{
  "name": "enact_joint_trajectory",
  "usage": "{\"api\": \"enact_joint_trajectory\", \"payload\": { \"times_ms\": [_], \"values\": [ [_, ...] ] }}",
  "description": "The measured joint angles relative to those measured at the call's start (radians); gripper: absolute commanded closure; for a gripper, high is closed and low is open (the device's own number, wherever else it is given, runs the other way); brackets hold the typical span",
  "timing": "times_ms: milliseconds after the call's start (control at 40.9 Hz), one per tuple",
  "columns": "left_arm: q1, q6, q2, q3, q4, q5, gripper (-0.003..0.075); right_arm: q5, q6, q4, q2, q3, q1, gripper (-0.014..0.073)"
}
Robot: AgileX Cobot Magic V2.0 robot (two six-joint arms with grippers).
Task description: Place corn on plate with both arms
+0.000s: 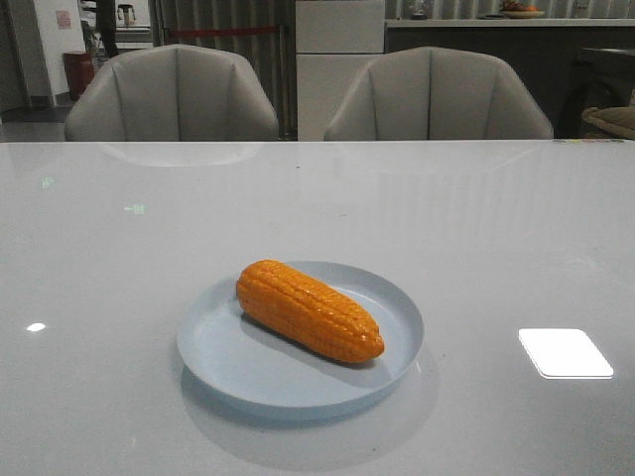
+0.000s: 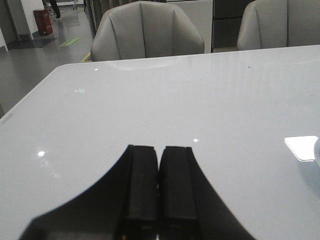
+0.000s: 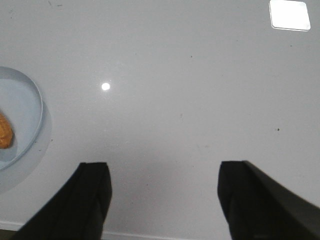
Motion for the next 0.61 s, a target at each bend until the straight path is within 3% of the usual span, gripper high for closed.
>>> {"api": "enact_joint_trajectory", "payload": {
  "times_ms": [611],
  "values": [
    [0.000,0.000,0.000,0.000,0.000,0.002,0.0627,-0.002,0.000,-0.020,-0.078,0.000,0.000,0.0034]
  ]
}}
